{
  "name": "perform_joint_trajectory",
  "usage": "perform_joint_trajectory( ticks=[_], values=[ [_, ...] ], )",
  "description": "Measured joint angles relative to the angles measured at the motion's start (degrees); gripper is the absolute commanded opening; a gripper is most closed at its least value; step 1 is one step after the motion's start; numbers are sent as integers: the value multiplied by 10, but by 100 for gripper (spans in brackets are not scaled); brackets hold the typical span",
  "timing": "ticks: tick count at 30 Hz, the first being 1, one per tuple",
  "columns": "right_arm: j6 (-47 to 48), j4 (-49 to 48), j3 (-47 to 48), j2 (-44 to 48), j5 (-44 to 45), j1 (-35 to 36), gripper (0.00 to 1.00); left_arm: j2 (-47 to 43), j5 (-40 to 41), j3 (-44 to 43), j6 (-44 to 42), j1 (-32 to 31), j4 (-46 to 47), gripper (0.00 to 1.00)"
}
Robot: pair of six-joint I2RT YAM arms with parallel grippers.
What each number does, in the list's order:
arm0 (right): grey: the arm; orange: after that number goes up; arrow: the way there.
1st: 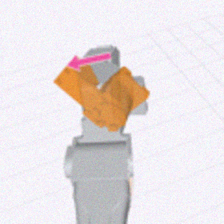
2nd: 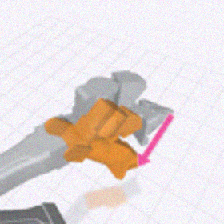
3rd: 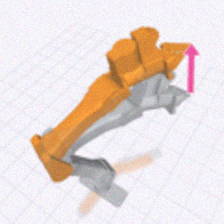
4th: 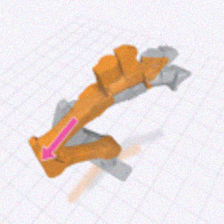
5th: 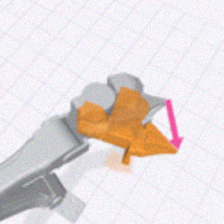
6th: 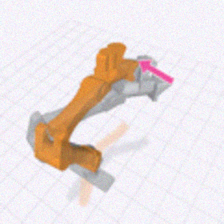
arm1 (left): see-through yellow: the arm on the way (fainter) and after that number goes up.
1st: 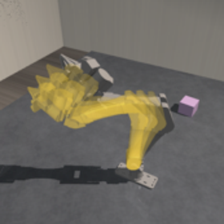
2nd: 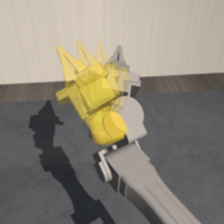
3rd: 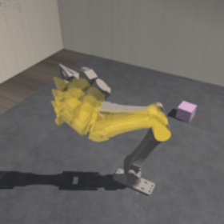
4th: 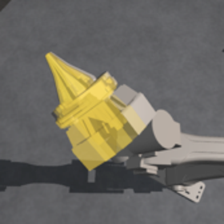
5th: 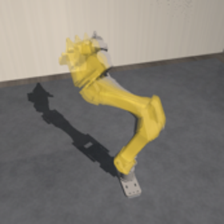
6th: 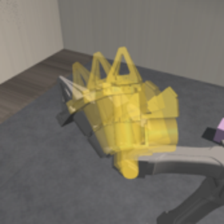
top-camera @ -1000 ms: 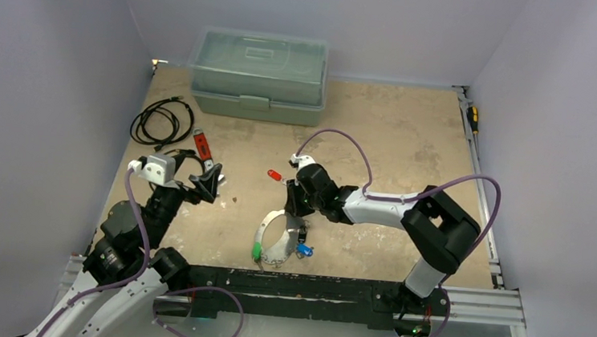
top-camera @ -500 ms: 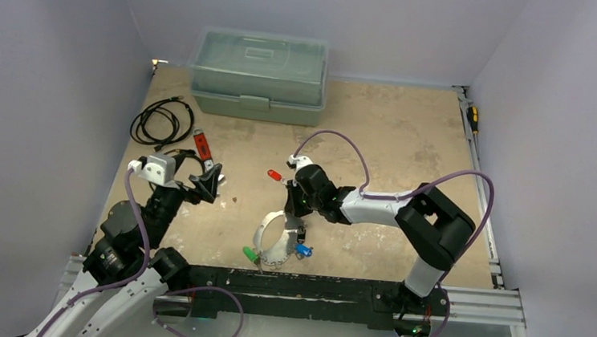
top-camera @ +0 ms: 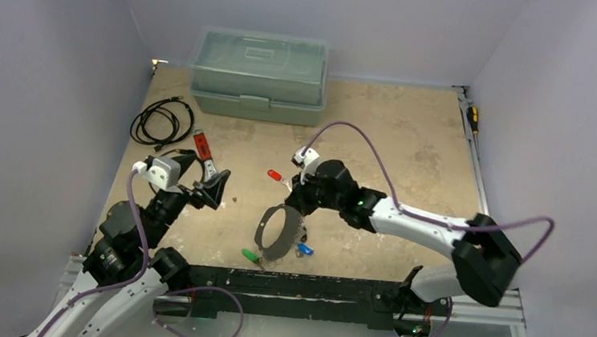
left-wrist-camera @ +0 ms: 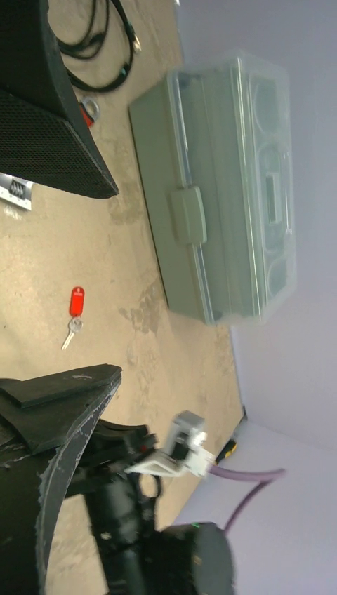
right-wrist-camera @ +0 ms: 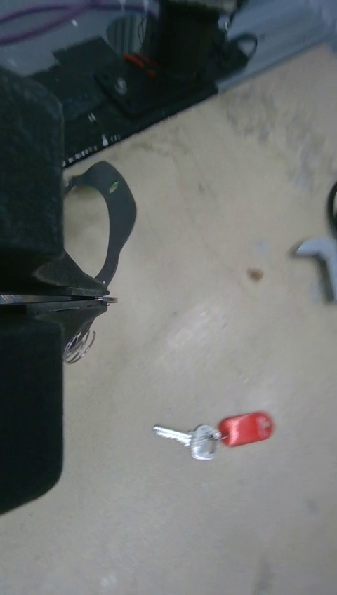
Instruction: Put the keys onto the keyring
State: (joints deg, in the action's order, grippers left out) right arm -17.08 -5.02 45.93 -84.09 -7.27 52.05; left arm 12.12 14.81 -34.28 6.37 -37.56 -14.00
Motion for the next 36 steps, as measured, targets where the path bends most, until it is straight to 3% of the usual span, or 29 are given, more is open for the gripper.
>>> perform_joint_trajectory(
  ticks=[4, 9, 15, 19, 24, 27, 36],
  values=[
    [53, -2, -11, 107, -64, 0, 0, 0, -84, 0, 0, 0, 12, 84],
    [113, 4, -31, 215, -147, 0, 0, 14, -245, 2, 0, 0, 48, 74],
    [159, 25, -28, 290, -213, 0, 0, 70, -407, 4, 8, 0, 82, 61],
    [176, 50, -13, 301, -253, 0, 0, 88, -486, 12, 26, 0, 121, 59],
    [187, 85, 11, 301, -289, 5, 0, 93, -549, 50, 67, 0, 202, 57],
    [196, 106, 31, 299, -300, 15, 0, 108, -568, 77, 91, 0, 240, 50],
    [227, 171, 109, 256, -281, 76, 0, 140, -584, 89, 89, -12, 269, 44]
  ],
)
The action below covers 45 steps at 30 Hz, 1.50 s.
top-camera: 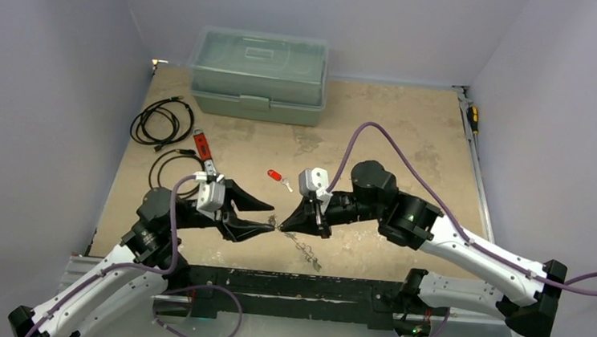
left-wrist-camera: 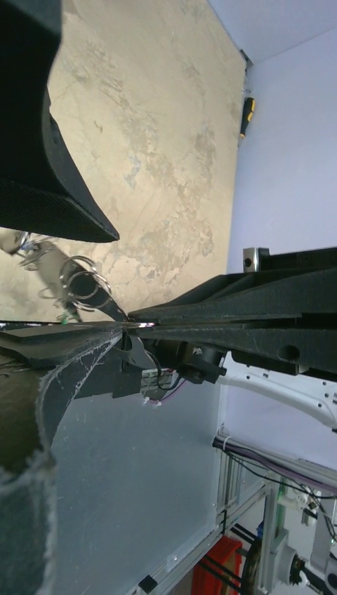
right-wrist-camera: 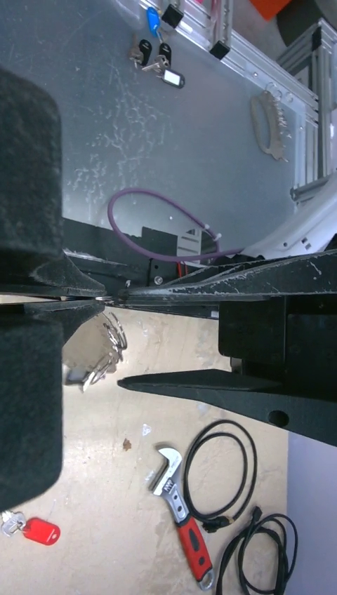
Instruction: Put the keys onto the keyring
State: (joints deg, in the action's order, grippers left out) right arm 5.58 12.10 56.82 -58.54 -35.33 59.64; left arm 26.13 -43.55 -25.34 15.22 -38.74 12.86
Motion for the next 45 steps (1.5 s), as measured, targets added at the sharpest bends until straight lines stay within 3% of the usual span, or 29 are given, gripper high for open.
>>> perform_joint_trajectory(
  ticks=[9, 13, 18, 24, 33, 40, 42, 45],
  values=[
    [17, 45, 37, -28, 17, 11, 0, -2, -15, 22, -30, -40, 17, 56],
    [23, 51, 54, -35, 17, 11, 0, -2, -19, 27, -42, -56, 19, 57],
    [26, 64, 68, -45, 13, 16, 0, 4, -19, 27, -54, -58, 18, 50],
    [29, 77, 78, -62, 13, 23, 0, 18, -16, 27, -63, -58, 11, 32],
    [31, 92, 82, -74, 14, 27, 0, 24, -13, 26, -69, -59, 2, 24],
    [34, 99, 87, -75, 28, 28, 0, 28, -20, 26, -69, -60, 0, 5],
    [35, 99, 88, -75, 32, 31, 0, 28, -25, 26, -69, -60, -1, 7],
    [34, 101, 89, -76, 35, 34, 0, 28, -28, 26, -69, -60, -2, 18]
  ],
)
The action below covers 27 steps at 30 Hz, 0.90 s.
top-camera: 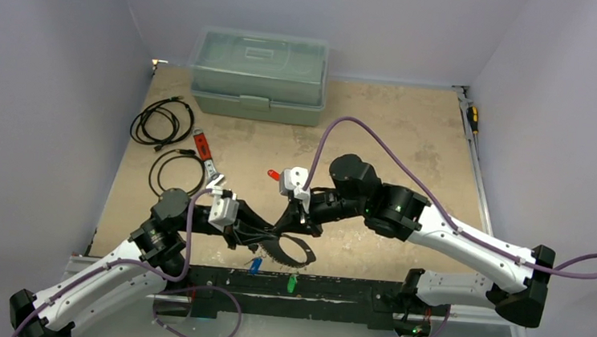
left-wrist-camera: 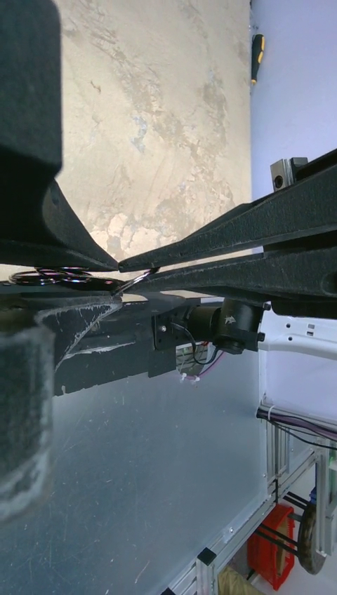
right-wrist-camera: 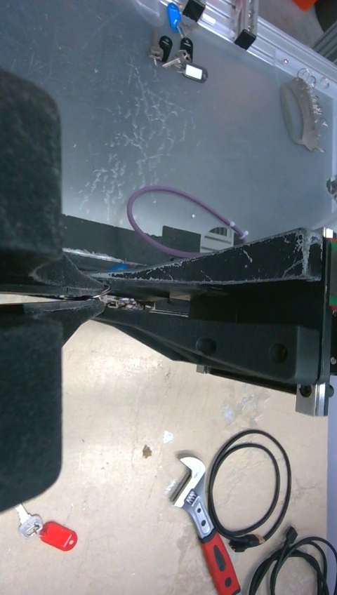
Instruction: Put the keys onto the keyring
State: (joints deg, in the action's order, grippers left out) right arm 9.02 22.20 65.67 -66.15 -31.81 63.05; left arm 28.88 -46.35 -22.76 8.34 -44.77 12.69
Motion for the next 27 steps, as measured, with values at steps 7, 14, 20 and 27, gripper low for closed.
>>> perform_joint_trajectory(
  ticks=[7, 14, 20, 27],
  values=[
    [-4, 1, 2, -6, 14, 12, 0, 9, 5, 0, 3, 1, -2, 38],
    [-3, 1, 3, -15, 29, 18, 0, 12, 8, 0, 7, 1, -2, 5],
    [-3, 5, 7, -14, 29, 19, 0, 12, 1, -2, 9, 0, -5, 0],
    [-15, -5, 6, 3, 43, 23, 64, -9, 16, -3, -7, 2, -26, 0]
  ],
)
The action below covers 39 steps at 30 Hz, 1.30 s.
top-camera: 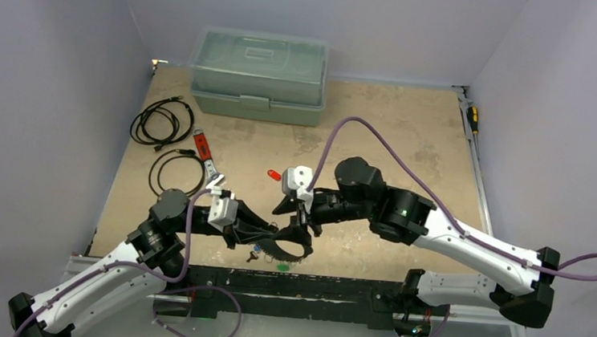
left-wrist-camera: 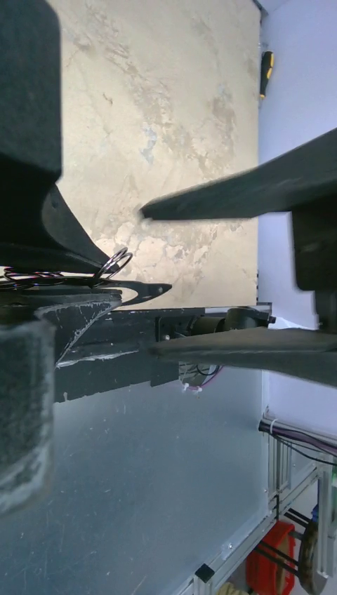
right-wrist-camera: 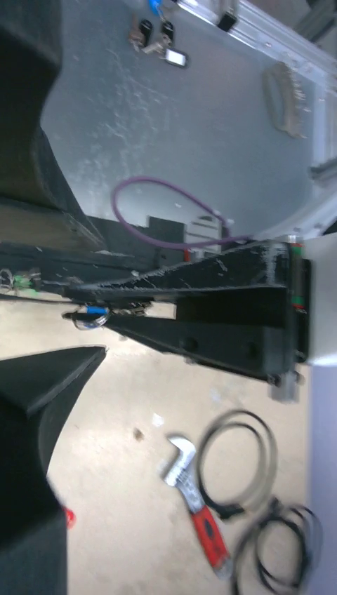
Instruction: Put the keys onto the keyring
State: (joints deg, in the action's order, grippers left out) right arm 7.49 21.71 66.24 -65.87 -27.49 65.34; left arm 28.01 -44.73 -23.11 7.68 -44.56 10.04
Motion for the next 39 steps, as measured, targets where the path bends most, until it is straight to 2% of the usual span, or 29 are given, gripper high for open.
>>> perform_joint_trajectory(
  ticks=[3, 7, 13, 19, 31, 33, 36, 39],
  values=[
    [-9, -34, -5, 32, 13, -1, 72, -16, 7, -1, -12, -2, -12, 0],
    [-20, -89, -30, 87, 30, 0, 73, -38, 14, -1, -24, -2, -19, 0],
    [-49, -158, -80, 121, 51, 0, 63, -68, 17, -1, -30, -2, -20, 0],
    [-83, -183, -103, 82, 45, 0, 45, -91, 17, -1, -40, -2, -15, 0],
    [-118, -233, -120, 54, 5, 0, 27, -97, 31, -1, -46, -2, -16, 0],
    [-120, -239, -120, 51, 3, 0, 26, -97, 32, -1, -46, -2, -16, 0],
    [-123, -242, -120, 48, -4, -1, 31, -97, 33, -1, -49, -2, -16, 0],
    [-125, -246, -120, 43, -6, -1, 30, -97, 34, -1, -53, -2, -16, 0]
  ],
)
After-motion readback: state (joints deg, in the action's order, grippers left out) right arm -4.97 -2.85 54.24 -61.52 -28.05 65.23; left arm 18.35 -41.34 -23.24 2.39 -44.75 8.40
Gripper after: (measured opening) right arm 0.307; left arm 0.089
